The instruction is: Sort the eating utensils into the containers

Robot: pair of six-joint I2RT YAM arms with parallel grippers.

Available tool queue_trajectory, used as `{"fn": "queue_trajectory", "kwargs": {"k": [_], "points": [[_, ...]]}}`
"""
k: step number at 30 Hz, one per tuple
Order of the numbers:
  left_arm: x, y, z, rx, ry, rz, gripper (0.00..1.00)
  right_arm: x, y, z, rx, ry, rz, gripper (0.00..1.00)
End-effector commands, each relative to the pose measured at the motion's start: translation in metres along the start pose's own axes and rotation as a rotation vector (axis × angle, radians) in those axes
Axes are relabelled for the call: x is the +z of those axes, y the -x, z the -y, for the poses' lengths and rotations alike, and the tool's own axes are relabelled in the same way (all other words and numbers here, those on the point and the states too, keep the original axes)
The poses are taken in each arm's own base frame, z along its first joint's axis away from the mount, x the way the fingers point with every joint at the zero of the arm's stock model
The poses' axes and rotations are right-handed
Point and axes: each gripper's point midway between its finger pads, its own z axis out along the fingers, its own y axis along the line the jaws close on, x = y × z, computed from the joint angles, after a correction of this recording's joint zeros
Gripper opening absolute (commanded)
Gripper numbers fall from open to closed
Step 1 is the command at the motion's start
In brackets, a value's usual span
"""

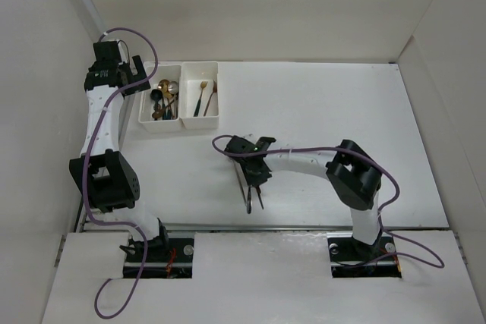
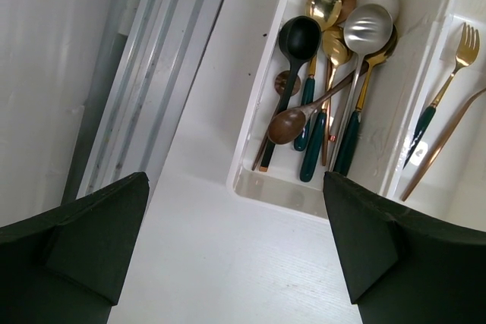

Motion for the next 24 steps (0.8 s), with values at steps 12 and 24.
{"fn": "queue_trajectory", "kwargs": {"k": [12, 24], "points": [[-0.023, 0.019, -0.002, -0.011, -0.002, 0.074, 0.99, -0.072, 0.063, 0.051, -0.037, -0.214, 0.235, 0.00], [-0.035, 0.014, 0.021, 0.049, -0.153, 0.078, 0.99, -0.097, 0.255, 0.013, 0.046, -0.134, 0.571, 0.00]]}}
